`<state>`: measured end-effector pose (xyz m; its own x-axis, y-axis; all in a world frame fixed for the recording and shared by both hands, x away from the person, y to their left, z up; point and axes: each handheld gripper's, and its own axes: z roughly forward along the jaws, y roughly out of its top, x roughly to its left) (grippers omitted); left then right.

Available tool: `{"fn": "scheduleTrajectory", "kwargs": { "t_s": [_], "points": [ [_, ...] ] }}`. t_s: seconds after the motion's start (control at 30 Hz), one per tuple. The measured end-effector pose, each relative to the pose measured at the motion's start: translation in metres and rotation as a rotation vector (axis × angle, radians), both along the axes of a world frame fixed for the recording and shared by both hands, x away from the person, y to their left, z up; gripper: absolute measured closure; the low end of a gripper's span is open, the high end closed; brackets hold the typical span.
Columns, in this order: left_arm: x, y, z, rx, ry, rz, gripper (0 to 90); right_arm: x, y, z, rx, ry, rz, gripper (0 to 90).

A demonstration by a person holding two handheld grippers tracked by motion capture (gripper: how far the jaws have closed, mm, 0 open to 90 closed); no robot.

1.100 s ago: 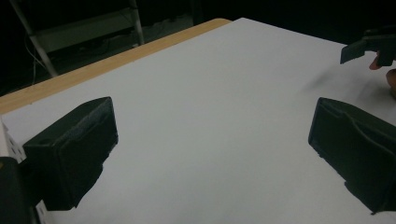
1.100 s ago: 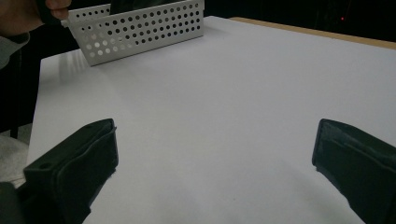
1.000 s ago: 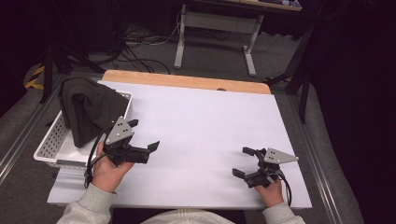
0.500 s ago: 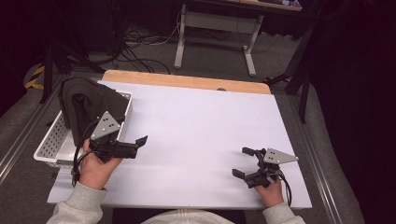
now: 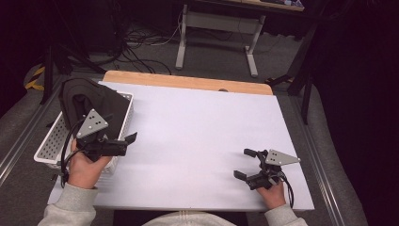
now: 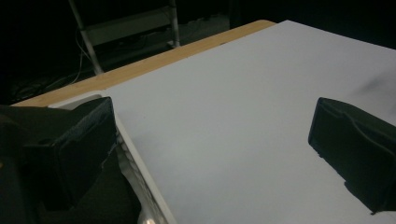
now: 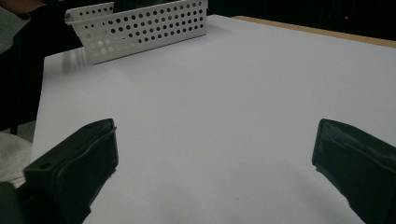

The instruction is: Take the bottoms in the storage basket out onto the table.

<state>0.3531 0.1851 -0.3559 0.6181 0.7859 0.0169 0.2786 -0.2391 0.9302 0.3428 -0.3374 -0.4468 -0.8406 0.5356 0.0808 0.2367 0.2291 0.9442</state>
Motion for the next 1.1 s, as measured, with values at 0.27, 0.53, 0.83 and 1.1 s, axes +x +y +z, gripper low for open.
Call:
{"fn": "scheduleTrajectory", "kwargs": {
  "t_s": [0.27,0.53,0.83,1.1],
  "points": [
    [0.002,0.013,0.002,-0.008,-0.004,0.035,2.3,0.000,0.000,0.000,0.000,0.001,0.003,0.9],
    [0.004,0.023,0.003,-0.008,-0.001,0.069,2.3,0.001,0.000,0.000,0.004,0.002,0.001,0.9],
    [0.006,0.037,0.004,0.010,0.007,0.103,2.1,0.001,-0.001,0.000,0.007,0.004,-0.004,0.9],
    [0.007,0.054,0.004,0.005,0.012,0.141,2.0,0.001,0.000,0.000,0.003,0.003,-0.005,0.9]
  ]
}}
